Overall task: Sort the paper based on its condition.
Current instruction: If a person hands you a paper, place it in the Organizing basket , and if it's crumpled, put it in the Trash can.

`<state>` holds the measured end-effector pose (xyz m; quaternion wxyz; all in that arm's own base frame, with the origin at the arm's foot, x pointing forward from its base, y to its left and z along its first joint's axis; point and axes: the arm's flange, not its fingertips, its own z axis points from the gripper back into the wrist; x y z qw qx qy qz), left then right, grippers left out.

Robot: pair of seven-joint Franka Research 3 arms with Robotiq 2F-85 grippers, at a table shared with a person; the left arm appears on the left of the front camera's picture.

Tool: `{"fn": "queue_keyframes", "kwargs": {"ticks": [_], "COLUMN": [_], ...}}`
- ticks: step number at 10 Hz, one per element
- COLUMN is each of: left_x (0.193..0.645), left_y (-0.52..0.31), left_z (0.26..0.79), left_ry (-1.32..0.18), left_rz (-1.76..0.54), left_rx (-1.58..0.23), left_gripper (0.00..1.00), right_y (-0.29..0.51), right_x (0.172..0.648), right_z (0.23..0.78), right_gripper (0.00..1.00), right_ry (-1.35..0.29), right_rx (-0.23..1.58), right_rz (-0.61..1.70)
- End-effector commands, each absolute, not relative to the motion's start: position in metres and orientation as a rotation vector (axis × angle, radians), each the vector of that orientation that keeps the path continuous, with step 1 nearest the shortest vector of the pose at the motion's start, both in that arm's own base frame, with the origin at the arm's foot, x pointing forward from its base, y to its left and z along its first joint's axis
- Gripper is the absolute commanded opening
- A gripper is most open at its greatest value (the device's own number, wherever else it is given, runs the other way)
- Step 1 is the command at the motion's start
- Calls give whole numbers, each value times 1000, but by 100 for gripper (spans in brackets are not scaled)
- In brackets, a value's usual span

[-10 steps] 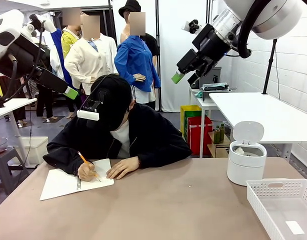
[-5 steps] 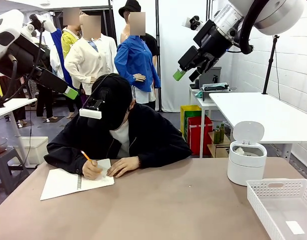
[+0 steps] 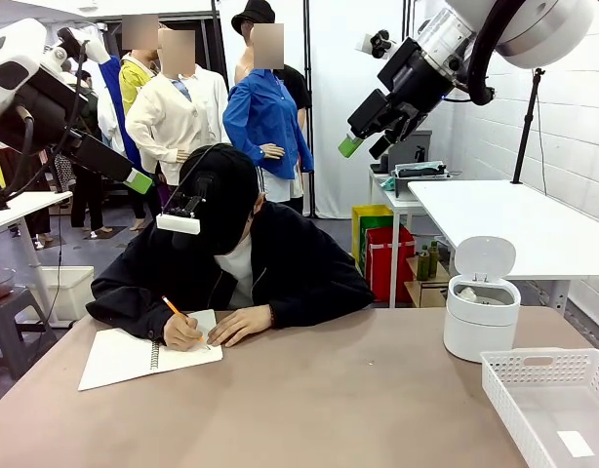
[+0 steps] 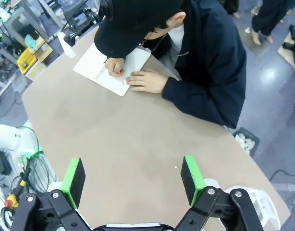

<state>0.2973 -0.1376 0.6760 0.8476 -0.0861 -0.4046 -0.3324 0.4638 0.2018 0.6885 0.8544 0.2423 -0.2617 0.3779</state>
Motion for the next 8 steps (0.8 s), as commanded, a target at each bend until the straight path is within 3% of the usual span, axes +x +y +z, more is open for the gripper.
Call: {"fn": "queue_keyframes", "kwargs": {"ticks": [1,8], "left_x": [298,298], "left_y": [-136,-136], "left_z": [676,676], "left_ry": [-857,-857], "left_rz": [-699,-699], "left_rx": [-188,-188], "left_gripper": [100,100], "right_y": [202,202], "right_x": [463,463], "right_z": [689,689], "right_gripper": [100,100], "right_ry": [-549,-549], "right_rx": [514,514], "right_rz": [795,795]}}
